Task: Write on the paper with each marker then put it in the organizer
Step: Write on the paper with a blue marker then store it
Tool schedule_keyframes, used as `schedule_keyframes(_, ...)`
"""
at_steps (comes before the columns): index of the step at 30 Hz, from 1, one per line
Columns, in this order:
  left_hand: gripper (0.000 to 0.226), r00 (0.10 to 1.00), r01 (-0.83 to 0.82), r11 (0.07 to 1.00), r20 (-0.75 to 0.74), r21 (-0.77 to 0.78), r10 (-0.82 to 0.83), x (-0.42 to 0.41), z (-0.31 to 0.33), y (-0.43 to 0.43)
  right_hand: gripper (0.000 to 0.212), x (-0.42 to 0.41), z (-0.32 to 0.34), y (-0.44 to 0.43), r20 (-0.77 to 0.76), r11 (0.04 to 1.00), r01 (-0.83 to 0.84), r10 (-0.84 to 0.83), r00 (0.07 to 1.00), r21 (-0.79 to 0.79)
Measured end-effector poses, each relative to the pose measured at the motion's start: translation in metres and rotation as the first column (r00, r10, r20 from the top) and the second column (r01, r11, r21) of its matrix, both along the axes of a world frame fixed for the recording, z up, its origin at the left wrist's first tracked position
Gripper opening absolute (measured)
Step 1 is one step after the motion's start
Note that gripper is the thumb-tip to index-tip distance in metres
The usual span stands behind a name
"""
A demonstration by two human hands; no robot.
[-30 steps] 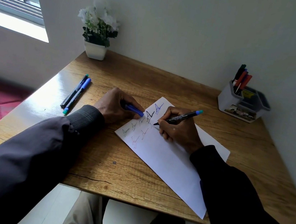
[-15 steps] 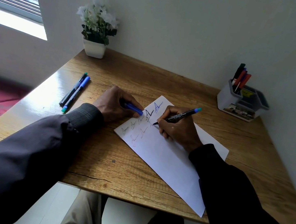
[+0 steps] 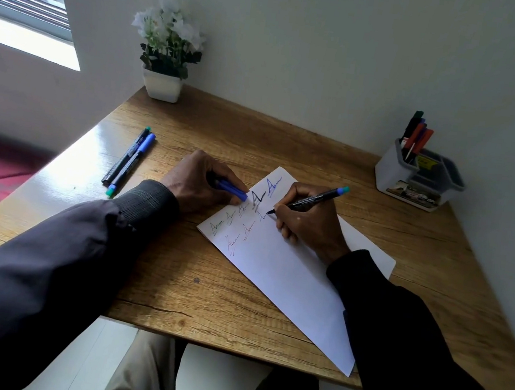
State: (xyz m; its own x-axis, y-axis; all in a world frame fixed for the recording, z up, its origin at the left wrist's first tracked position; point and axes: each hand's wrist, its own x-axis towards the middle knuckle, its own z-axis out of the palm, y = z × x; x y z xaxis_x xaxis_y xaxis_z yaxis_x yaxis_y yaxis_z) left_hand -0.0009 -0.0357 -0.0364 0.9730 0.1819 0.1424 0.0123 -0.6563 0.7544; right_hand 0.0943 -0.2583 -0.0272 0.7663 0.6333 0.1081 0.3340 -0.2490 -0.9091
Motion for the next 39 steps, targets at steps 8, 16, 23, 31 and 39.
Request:
schedule_keyframes(8,0.022,1.0,0.001,1.0,0.002,-0.015,-0.001,0.0001,0.001,0.0002,0.013,0.0023,-0.0029,-0.0002,-0.025,0.999,0.025,-0.025,0.999,0.033)
schedule_keyframes(16,0.022,1.0,0.002,1.0,0.004,-0.006,-0.002,-0.0022,0.004,-0.0013,0.013,0.0012,-0.0021,-0.0028,-0.002,0.998,-0.016,0.016,1.0,0.055)
schedule_keyframes(23,0.02,1.0,-0.003,1.0,0.003,0.003,0.003,-0.0021,0.0044,-0.0029,0.012,-0.0011,-0.0014,-0.0043,0.05,0.982,-0.191,0.191,0.98,-0.005)
schedule_keyframes(31,0.021,1.0,-0.001,1.0,-0.006,0.01,0.002,-0.0018,0.0036,-0.0011,0.016,-0.0019,-0.0016,-0.0031,-0.009,0.996,-0.056,0.057,0.998,0.066)
schedule_keyframes(39,0.021,1.0,0.0,1.0,0.01,-0.003,0.0,-0.0026,0.0036,-0.0026,0.02,0.0,-0.0024,-0.0032,0.036,0.989,-0.147,0.146,0.989,0.03)
